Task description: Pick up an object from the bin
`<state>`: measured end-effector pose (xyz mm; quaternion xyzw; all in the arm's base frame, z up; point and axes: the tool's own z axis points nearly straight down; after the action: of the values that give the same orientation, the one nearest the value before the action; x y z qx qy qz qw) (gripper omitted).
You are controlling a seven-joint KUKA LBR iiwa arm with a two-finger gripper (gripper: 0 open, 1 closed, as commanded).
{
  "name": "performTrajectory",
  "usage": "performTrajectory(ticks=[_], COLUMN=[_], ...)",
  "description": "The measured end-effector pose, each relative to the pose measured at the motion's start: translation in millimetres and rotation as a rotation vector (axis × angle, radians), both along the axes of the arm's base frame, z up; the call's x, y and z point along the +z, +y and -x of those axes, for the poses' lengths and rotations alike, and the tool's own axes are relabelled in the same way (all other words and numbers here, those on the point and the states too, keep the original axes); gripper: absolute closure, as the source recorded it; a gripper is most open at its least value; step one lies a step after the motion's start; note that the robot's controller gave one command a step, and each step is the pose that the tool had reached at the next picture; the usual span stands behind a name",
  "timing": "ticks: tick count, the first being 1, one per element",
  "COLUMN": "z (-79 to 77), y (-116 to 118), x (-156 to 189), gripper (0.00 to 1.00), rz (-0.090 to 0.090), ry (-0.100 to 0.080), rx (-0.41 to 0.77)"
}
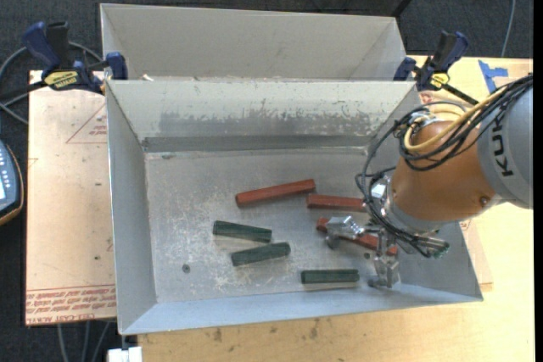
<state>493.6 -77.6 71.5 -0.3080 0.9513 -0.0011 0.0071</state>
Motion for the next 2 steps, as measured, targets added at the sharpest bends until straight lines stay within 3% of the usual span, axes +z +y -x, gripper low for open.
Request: performTrajectory(ticks=[1, 2], z=[-18.7, -28.6], y=[86, 171], x=[37, 8], gripper=[0.00, 0.00], rz=[-0.004, -0.003], ry=[0.008, 0.011], rx=[-0.026, 0.073])
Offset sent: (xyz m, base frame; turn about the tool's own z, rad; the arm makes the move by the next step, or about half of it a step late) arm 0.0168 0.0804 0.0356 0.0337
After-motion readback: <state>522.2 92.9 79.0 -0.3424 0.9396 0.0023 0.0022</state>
